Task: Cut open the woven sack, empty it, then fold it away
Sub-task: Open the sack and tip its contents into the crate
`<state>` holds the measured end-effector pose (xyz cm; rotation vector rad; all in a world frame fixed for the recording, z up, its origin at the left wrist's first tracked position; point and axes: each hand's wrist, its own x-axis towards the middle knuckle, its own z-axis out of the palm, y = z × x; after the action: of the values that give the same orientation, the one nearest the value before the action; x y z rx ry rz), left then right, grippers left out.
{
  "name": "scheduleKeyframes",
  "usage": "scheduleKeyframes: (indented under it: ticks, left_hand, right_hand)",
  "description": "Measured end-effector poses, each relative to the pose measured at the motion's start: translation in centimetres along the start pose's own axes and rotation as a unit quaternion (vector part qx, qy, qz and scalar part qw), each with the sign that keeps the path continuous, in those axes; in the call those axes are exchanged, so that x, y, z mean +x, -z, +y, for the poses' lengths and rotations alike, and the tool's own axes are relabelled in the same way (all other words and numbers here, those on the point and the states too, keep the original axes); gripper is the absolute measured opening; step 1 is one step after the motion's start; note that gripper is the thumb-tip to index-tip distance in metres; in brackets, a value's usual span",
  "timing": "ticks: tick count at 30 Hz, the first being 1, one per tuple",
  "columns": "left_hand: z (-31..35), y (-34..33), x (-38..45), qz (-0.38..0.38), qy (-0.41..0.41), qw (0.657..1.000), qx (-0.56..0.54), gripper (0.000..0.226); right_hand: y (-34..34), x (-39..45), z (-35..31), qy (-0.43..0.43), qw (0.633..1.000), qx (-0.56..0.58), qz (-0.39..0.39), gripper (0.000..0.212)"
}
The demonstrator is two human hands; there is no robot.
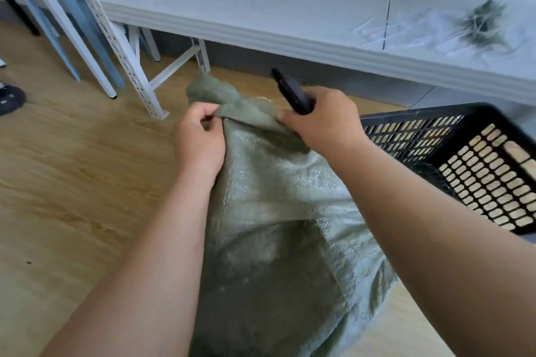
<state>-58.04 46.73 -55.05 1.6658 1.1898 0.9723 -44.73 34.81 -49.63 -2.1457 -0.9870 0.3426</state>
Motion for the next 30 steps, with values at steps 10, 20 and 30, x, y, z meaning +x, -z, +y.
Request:
scheduleKeyframes:
  ticks: [10,20,30]
  left_hand:
    - [8.8,-2.7,1.2,-0.12,-0.101,0.987,0.019,0.027]
    - [7.1,-7.7,2.1,-0.131,-0.096,0.981,0.109,0.022]
    - [6.5,-9.4,1.7,-0.169,-0.125,0.946,0.248,0.02]
  right_hand:
    - [0.2,2.9,-0.1,-0.034,0.965,0.257,-0.034,0.038]
    - [5.0,1.8,14.9,-0.329,0.943,-0.042,-0.015,0.018]
    - [4.8,-4.6,16.5,-0.304,0.838,-0.272,-0.363,0.035]
